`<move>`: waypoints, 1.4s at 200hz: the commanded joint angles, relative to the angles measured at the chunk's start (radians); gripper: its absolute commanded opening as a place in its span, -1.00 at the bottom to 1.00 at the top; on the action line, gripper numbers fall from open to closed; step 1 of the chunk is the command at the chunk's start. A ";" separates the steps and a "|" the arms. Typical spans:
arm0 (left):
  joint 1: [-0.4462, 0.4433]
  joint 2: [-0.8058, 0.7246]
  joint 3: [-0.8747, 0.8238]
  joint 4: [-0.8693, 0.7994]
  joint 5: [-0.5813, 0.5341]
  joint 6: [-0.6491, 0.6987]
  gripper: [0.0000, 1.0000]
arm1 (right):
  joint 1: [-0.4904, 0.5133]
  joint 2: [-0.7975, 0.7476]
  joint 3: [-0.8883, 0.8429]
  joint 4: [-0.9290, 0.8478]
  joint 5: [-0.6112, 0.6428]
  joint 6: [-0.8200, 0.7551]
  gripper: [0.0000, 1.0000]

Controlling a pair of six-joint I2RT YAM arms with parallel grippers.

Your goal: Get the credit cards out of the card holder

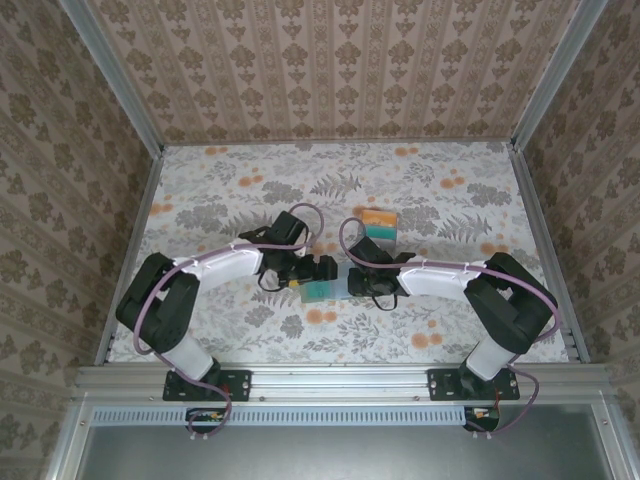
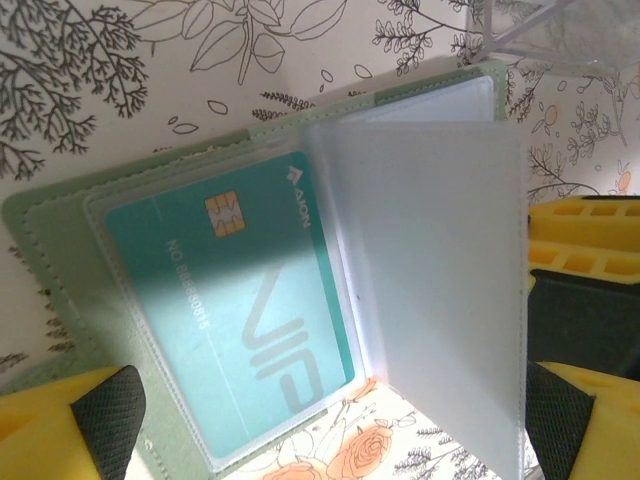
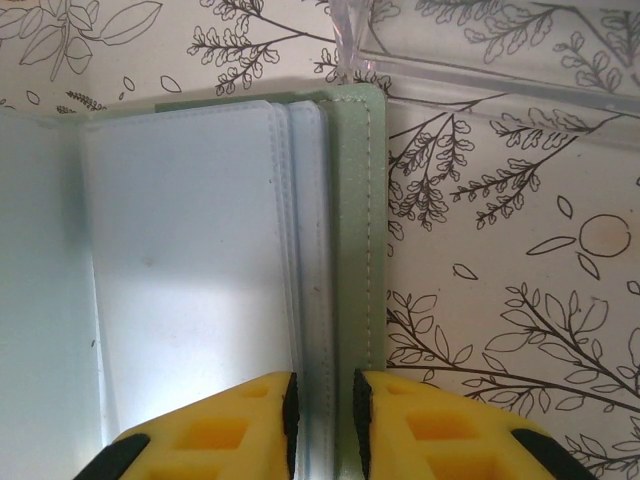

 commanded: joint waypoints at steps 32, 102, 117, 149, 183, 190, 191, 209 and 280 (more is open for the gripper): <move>0.002 -0.053 0.034 -0.051 -0.017 0.031 0.98 | 0.007 -0.035 -0.009 -0.043 0.060 0.007 -0.43; -0.004 0.004 0.047 0.089 0.121 -0.011 0.90 | 0.005 -0.079 -0.005 -0.067 0.082 0.002 -0.40; -0.011 0.013 0.050 0.070 0.096 -0.010 0.89 | 0.004 -0.088 -0.013 -0.066 0.081 0.006 -0.40; -0.005 -0.001 0.034 -0.002 -0.001 -0.003 0.90 | 0.006 -0.085 -0.028 -0.060 0.077 0.007 -0.40; -0.003 0.005 0.008 -0.046 -0.040 0.001 0.90 | 0.006 -0.071 -0.033 -0.060 0.084 0.007 -0.40; -0.004 0.008 0.000 -0.041 -0.038 0.000 0.90 | 0.006 -0.069 -0.032 -0.060 0.083 0.006 -0.40; -0.003 0.008 -0.001 -0.040 -0.037 0.001 0.90 | 0.005 -0.069 -0.032 -0.060 0.083 0.006 -0.40; -0.003 0.022 -0.011 -0.011 -0.015 -0.002 0.89 | 0.006 -0.062 -0.030 -0.060 0.080 0.006 -0.40; -0.005 0.074 -0.011 0.031 0.019 -0.005 0.87 | 0.008 -0.060 -0.039 -0.057 0.077 0.015 -0.40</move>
